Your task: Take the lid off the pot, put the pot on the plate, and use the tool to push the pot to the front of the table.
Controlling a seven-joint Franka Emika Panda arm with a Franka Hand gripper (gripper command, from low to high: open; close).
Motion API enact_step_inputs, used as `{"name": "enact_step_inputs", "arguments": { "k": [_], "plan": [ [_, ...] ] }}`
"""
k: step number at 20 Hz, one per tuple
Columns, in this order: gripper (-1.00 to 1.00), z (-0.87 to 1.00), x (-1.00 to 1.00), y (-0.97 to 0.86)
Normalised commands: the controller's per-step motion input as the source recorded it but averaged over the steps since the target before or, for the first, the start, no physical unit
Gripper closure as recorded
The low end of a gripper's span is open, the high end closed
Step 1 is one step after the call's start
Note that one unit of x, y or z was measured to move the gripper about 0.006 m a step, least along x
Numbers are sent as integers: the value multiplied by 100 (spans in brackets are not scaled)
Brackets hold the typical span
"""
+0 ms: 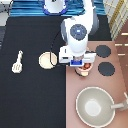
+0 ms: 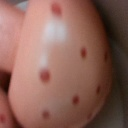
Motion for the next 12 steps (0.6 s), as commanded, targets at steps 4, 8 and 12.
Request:
{"name": "enact_step_inputs", "arguments": {
  "k": [4, 8, 12],
  "plan": [
    [100, 11, 23, 5],
    [100, 44, 26, 0],
    [100, 89, 12, -2]
  ]
}}
